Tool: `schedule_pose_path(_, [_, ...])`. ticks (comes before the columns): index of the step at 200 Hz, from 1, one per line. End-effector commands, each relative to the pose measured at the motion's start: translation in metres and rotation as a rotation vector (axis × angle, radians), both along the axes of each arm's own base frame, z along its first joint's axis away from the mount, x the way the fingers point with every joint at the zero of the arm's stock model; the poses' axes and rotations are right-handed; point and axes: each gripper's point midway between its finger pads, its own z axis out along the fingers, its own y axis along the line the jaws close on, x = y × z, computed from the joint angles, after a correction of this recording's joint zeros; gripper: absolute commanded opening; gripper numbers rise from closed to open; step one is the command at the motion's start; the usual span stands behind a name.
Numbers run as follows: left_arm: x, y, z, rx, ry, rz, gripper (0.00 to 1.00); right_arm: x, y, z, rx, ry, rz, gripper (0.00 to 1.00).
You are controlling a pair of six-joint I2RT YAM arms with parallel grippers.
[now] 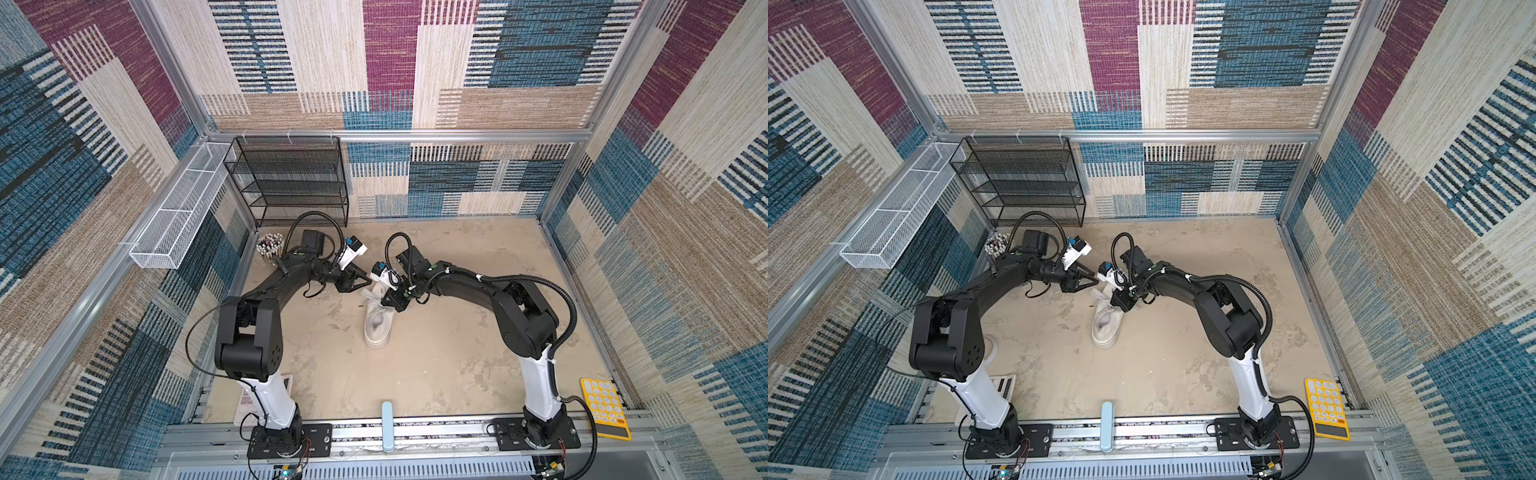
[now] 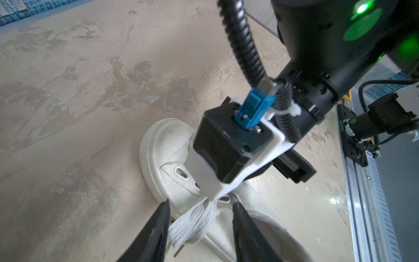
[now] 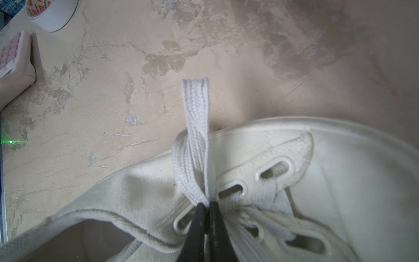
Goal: Tie the shoes
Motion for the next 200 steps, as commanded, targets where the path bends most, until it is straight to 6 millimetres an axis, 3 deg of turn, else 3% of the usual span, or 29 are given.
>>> schedule_pose_path(1, [-0.014,0.002,-0.01,0.034,-0.01,-0.091,0.49,-0.013,-0.011,-0.014,-0.058,0.064,-0.007,0.07])
schedule_pose_path(42, [-0.012,0.006,-0.014,0.015,-0.052,-0.109,0.49,-0.014,-0.011,-0.016,-0.058,0.068,-0.005,0.07])
schedule_pose_path(133, [-0.004,0.01,-0.045,0.151,-0.094,-0.15,0.52,-0.014,-0.01,-0.017,-0.058,0.077,-0.004,0.07])
schedule_pose_path(200, [0.002,0.005,-0.054,0.152,-0.078,-0.189,0.55,-0.014,-0.011,-0.017,-0.061,0.077,-0.007,0.07])
